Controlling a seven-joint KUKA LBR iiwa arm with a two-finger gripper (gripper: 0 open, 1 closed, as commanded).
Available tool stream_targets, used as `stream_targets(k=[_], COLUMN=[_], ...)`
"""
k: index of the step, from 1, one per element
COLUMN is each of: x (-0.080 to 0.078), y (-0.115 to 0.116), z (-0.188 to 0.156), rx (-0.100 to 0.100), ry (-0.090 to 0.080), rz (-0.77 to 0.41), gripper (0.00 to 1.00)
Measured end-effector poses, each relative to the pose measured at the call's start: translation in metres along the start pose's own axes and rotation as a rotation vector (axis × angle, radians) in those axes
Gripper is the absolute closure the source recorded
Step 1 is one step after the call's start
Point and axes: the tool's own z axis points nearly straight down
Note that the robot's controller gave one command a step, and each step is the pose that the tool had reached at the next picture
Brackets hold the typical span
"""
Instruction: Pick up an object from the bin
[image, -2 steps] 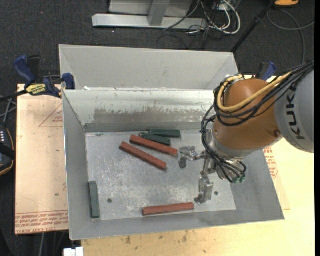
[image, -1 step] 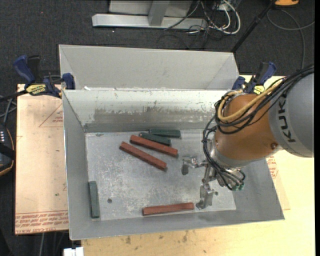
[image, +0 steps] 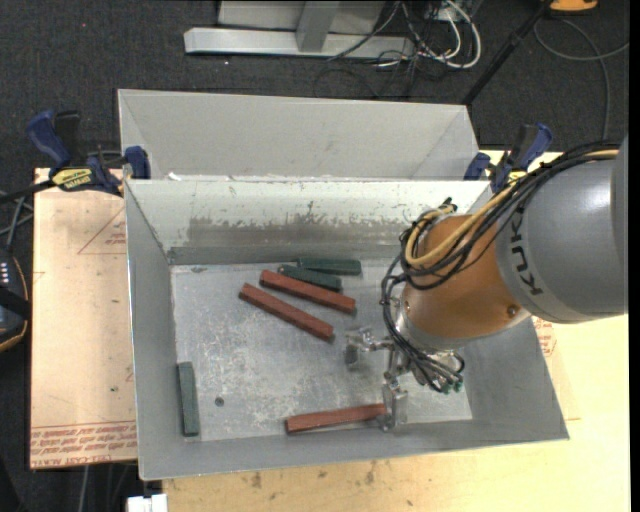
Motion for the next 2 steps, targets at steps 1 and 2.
stream_targets(k=[1,2], x=[-0.006,0.013], y=[0.002,0.029], z=[0.041,0.015], rx=[0.0,0.0], ry=[-0.012,0.003], rz=[-0.011,0.122], gripper=[0.0,1.0])
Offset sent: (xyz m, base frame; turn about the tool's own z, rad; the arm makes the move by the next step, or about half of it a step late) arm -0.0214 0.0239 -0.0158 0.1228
